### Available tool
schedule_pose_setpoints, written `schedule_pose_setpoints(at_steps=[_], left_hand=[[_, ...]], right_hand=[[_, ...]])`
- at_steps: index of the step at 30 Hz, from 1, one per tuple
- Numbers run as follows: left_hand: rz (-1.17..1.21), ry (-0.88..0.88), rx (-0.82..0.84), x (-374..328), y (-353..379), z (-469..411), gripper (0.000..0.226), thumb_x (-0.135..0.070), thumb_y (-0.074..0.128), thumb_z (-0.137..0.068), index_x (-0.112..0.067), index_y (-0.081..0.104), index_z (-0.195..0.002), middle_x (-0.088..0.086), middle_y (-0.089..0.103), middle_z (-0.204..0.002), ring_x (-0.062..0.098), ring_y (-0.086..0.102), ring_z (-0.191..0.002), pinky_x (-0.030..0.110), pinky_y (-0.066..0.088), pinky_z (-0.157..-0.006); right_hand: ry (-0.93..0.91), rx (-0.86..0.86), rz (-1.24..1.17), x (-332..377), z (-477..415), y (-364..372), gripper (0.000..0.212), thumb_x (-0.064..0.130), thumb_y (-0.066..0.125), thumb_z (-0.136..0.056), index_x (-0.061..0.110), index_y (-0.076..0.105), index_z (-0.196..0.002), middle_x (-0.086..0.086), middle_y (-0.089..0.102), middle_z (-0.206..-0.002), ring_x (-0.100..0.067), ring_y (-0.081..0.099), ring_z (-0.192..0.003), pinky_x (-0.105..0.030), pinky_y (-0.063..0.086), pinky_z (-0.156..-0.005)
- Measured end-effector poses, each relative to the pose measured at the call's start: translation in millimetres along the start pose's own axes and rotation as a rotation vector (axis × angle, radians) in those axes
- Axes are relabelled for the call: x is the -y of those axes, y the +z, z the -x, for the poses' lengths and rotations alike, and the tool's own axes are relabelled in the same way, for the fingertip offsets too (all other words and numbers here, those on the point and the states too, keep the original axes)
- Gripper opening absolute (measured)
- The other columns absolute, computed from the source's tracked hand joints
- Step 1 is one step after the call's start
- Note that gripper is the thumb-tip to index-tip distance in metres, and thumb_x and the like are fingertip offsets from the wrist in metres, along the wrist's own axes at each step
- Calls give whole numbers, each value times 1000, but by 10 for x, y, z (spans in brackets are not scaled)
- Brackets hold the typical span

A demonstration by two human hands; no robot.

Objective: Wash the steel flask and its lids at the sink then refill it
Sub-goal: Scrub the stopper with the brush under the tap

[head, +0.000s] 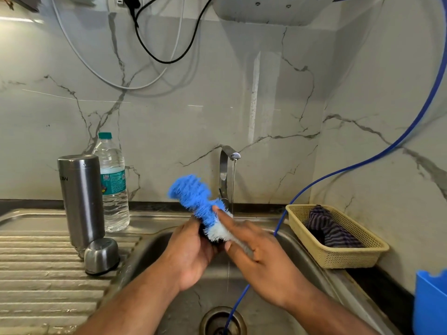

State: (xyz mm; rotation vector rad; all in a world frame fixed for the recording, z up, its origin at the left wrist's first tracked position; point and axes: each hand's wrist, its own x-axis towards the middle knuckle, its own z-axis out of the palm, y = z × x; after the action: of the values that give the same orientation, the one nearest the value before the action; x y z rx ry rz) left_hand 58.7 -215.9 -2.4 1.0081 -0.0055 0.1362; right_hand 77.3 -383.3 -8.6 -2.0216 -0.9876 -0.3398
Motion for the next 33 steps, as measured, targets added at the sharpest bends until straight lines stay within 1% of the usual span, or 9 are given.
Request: schedule_pose_setpoints(at_steps=[6, 11, 13, 17, 20, 23, 26, 30, 33], left_hand=[[-38, 46, 89, 22, -59, -14, 54, -50, 37, -102, -14, 63, -134, 16, 71, -125, 22, 71, -93, 32, 61, -76], [1, 28, 141, 44, -45, -11, 57, -53, 41, -101, -15, 62, -138, 13, 69, -118, 18, 57, -79, 32, 48, -69], [1, 32, 174, 22, -30, 1, 52, -48, 38, -104, -17, 65, -136, 13, 67, -121, 20, 55, -85, 35, 43, -75], [-12, 5, 201, 20, -42, 20, 49, -30, 41, -98, -9, 60, -138, 21, 65, -127, 27, 59, -97, 38, 44, -84], [-31, 25, 199, 29, -68, -6, 39, -16, 44, -102, -4, 57, -138, 21, 65, -133, 33, 64, -117, 40, 53, -98], [-59, 65, 218, 29, -82, -10, 39, -14, 57, -96, -3, 62, -133, 20, 66, -133, 29, 65, -122, 38, 57, -99], [-86, 94, 230, 16, -84, -5, 41, -19, 64, -90, -6, 68, -128, 17, 68, -132, 28, 65, -123, 39, 55, -102], [-117, 93, 206, 31, -74, -1, 45, -17, 64, -90, -4, 60, -133, 20, 67, -128, 26, 69, -104, 34, 60, -86], [-145, 86, 216, 21, -58, 7, 41, -34, 67, -96, -13, 66, -131, 16, 67, -125, 22, 62, -99, 34, 54, -82]], right_hand=[[62, -41, -61, -37, -17, -26, 64, 20, 55, -105, 59, 34, -151, 18, 60, -137, 7, 52, -127, -15, 40, -110], [123, -54, -105, -45, -25, -103, 63, 17, 52, -106, 55, 33, -152, 14, 63, -140, -3, 55, -128, -15, 39, -107], [79, -52, -67, -35, -11, -96, 63, 15, 52, -106, 52, 33, -154, 29, 58, -139, 10, 51, -130, -9, 39, -109], [144, -57, -81, -58, -28, -128, 64, 16, 52, -105, 56, 33, -151, 53, 54, -115, 13, 47, -127, -11, 37, -107], [92, -53, -69, -46, -11, -145, 63, 14, 53, -106, 52, 35, -152, 41, 51, -136, 19, 47, -127, -2, 37, -101], [112, -84, -87, -75, -27, -170, 63, 14, 52, -106, 59, 34, -147, 52, 53, -119, 13, 44, -130, -10, 38, -107], [73, -64, -66, -27, -14, -161, 64, 13, 53, -105, 54, 35, -151, 42, 51, -136, 16, 44, -133, -5, 36, -107], [106, -67, -46, -80, -24, -164, 65, 15, 54, -104, 61, 37, -146, 34, 59, -131, 2, 57, -123, -1, 42, -89], [83, -33, -13, -66, 3, -147, 64, 16, 54, -104, 56, 36, -151, 22, 63, -134, 2, 58, -122, -10, 45, -97]])
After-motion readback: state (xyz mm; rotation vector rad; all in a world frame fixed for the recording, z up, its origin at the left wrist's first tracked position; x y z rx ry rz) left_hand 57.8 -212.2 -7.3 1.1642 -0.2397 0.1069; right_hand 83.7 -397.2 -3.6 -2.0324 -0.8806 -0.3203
